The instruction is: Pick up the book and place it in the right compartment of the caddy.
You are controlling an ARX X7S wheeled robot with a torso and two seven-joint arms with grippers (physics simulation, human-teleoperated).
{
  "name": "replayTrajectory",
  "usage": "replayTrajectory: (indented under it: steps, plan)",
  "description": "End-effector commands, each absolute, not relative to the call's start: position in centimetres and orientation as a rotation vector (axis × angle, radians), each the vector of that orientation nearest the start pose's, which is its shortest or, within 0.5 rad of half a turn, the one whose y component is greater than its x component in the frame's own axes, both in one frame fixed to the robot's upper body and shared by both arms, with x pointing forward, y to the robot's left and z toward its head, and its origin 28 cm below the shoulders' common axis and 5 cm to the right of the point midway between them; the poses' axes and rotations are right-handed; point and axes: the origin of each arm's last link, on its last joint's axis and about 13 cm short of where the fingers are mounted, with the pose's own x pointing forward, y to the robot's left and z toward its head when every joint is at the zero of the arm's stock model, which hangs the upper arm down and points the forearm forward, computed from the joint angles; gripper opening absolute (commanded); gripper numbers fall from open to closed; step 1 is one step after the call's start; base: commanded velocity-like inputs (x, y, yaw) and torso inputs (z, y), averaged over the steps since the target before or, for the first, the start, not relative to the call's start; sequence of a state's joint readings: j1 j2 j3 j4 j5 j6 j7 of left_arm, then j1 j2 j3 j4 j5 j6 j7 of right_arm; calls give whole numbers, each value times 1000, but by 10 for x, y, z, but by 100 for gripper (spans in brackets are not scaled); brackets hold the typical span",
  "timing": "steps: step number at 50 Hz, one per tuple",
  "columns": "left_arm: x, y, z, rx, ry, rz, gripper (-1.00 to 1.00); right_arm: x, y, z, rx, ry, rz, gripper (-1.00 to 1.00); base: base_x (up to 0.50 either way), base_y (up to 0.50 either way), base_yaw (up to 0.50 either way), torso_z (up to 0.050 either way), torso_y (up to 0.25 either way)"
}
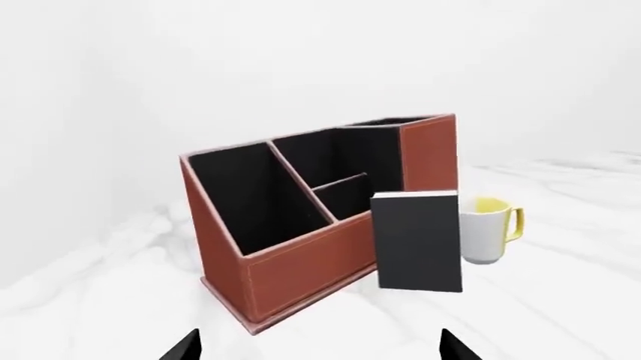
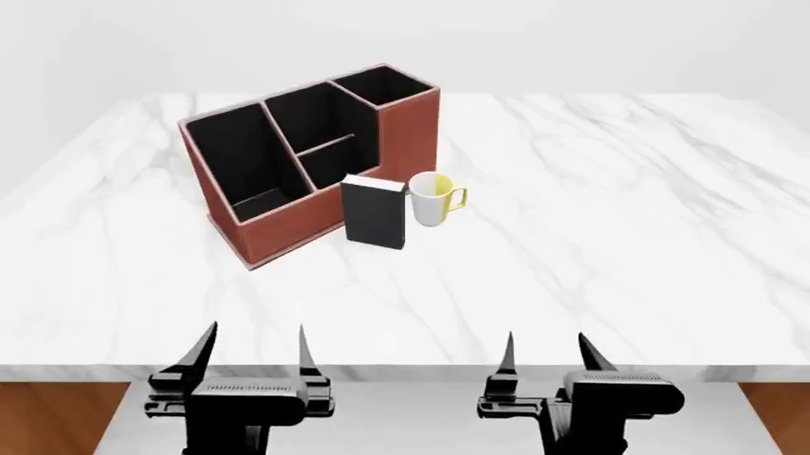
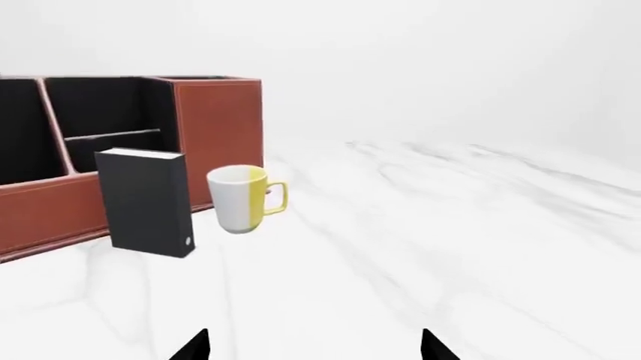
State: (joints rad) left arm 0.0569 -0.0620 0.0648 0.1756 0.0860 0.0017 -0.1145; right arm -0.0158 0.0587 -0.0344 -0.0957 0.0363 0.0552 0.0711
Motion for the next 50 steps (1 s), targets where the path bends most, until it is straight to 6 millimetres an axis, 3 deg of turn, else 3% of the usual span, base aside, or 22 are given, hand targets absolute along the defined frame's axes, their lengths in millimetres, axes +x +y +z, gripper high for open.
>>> replayTrajectory:
  steps: [1, 13, 17, 50]
  plan:
    - [187, 213, 67, 176, -211, 86, 100, 199, -107, 50, -1, -84, -42, 100, 0, 0, 0, 0, 0]
    - [172, 219, 95, 117, -260, 125, 100, 182, -107, 84, 41, -162, -18, 100, 0, 0, 0, 0, 0]
    - [171, 219, 97, 110, -268, 124, 100, 181, -107, 87, 45, -170, -15, 100, 0, 0, 0, 0, 0]
    - [169, 220, 98, 109, -269, 134, 100, 181, -106, 83, 76, -104, 13, 100, 458, 0, 0, 0, 0]
